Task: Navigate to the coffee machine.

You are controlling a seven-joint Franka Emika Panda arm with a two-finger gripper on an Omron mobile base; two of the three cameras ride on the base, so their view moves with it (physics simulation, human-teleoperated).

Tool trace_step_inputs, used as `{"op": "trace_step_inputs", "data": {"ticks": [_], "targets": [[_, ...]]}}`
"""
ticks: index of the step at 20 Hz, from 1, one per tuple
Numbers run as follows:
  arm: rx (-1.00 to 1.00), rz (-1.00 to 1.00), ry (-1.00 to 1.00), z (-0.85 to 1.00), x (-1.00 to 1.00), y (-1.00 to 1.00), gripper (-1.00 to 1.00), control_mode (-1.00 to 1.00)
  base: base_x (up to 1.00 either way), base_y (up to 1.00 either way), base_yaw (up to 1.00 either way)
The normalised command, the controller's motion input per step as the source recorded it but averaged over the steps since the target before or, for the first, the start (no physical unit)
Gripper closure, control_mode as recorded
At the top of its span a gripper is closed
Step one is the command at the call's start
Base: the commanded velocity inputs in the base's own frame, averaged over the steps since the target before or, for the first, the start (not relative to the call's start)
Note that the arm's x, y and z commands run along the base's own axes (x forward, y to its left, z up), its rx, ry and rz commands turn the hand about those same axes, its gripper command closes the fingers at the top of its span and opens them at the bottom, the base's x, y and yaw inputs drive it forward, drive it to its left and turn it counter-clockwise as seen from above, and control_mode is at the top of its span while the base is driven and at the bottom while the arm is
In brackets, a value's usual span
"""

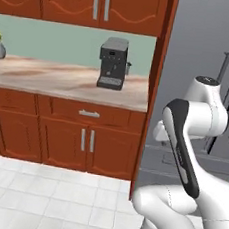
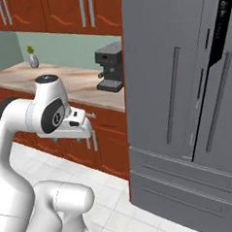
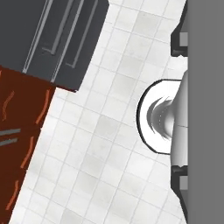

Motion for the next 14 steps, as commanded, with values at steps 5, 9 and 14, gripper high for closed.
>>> {"op": "trace_step_inputs", "data": {"ticks": [5, 9, 14], "targets": [[0.0, 0.0, 0.0, 0.0, 0.0, 0.0, -1.0, 1.0, 0.79, 0.81, -0.42], [0.0, 0.0, 0.0, 0.0, 0.0, 0.0, -1.0, 1.0, 0.62, 0.77, -0.31], [0.0, 0.0, 0.0, 0.0, 0.0, 0.0, -1.0, 1.0, 0.61, 0.39, -0.15]]}}
